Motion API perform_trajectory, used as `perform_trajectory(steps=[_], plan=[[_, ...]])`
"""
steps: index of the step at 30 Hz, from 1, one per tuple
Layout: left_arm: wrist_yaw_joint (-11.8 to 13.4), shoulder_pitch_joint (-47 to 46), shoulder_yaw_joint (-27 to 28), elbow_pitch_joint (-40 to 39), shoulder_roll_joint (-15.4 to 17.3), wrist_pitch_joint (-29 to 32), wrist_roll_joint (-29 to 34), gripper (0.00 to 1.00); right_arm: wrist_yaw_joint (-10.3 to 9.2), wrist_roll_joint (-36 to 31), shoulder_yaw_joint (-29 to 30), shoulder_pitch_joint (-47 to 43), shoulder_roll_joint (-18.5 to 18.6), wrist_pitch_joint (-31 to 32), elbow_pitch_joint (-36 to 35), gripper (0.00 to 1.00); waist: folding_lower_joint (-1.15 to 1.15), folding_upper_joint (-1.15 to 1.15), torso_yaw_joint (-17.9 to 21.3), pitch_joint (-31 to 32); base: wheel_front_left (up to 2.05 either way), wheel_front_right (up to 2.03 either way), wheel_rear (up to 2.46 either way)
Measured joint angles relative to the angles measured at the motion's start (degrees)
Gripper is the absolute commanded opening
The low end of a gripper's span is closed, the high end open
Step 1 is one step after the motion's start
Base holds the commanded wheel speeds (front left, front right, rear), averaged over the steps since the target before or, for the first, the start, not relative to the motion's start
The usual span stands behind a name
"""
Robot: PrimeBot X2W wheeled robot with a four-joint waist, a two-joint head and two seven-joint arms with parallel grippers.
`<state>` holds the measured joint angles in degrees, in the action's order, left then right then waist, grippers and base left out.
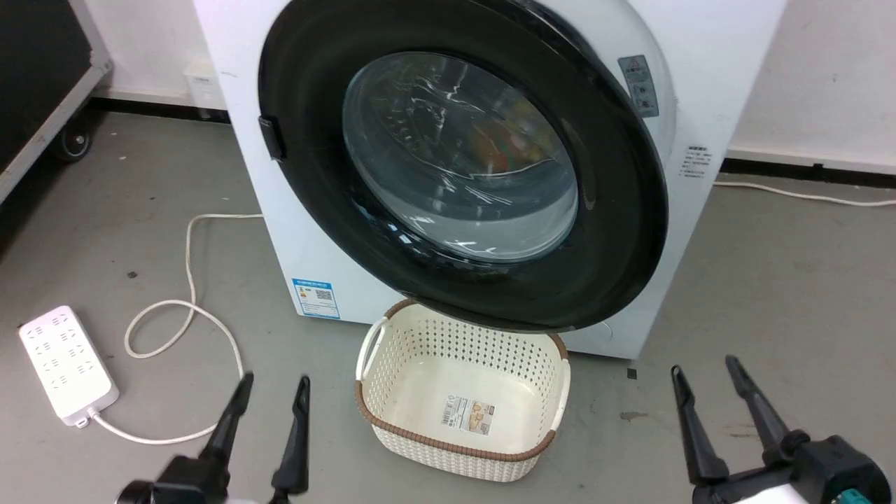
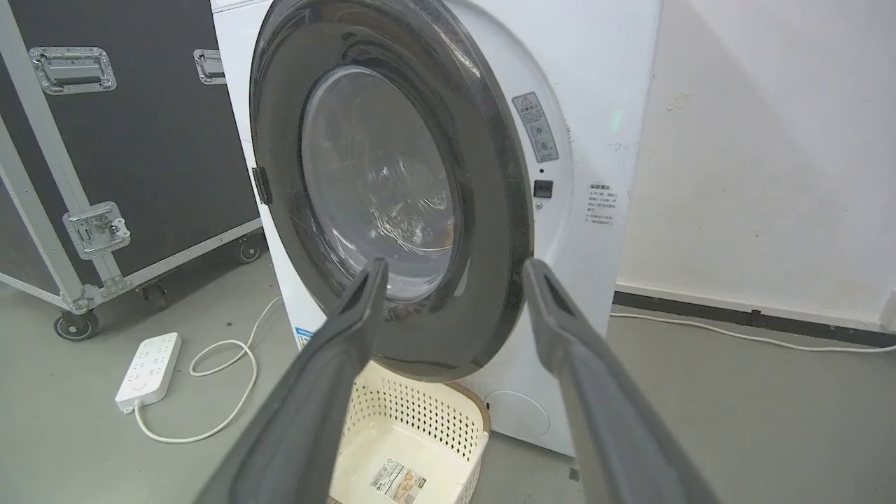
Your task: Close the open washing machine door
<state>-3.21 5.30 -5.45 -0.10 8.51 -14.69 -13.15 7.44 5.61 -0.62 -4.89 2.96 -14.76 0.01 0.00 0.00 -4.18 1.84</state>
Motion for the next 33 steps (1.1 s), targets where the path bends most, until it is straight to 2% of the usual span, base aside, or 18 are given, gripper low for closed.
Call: perform_trajectory(steps=[8,9,16,19,22,26,33], plan=[[-0.99,0.92,0.85,-0.37,-2.48,0.00,6.05,1.00,0.00,0.10,-1.21,-0.56,0.00,-0.01,2.40,1.00,0.00,0.00,-0.27,-0.17,0.00,0.00,0.00],[-0.99,0.92,0.88,-0.38,-2.60,0.00,6.64,1.00,0.00,0.16,-1.31,-0.59,0.00,0.00,2.87,0.00,0.00,0.00,-0.26,-0.27,0.00,0.00,0.00],[-1.09,0.90,1.25,-0.36,-3.58,0.00,8.56,1.00,0.00,-0.22,-3.54,-0.08,0.14,0.00,2.88,0.00,0.00,0.00,-0.59,-2.14,0.00,0.00,0.00],[-1.47,0.38,1.04,-0.49,-3.82,0.00,9.15,1.00,0.00,-0.04,-5.50,3.05,1.26,0.01,2.74,0.00,0.01,0.00,-0.78,-4.40,0.00,0.00,0.00],[-1.47,-1.13,0.57,-0.76,-4.23,0.00,9.64,1.00,0.01,0.59,-8.38,8.79,4.45,0.80,3.10,0.00,0.01,0.00,-1.08,-7.33,0.00,0.00,0.00],[-1.45,-3.78,-0.49,-1.11,-4.50,0.00,10.09,1.00,0.01,4.28,-11.43,17.62,9.27,5.14,5.45,0.00,0.02,0.00,-1.60,-11.68,0.00,0.00,0.00],[-0.68,-7.75,-2.83,-2.03,-5.31,0.00,10.37,1.00,0.01,11.04,-12.60,33.71,16.37,10.20,12.29,0.00,0.02,0.00,-3.01,-18.57,0.00,0.00,0.00]])
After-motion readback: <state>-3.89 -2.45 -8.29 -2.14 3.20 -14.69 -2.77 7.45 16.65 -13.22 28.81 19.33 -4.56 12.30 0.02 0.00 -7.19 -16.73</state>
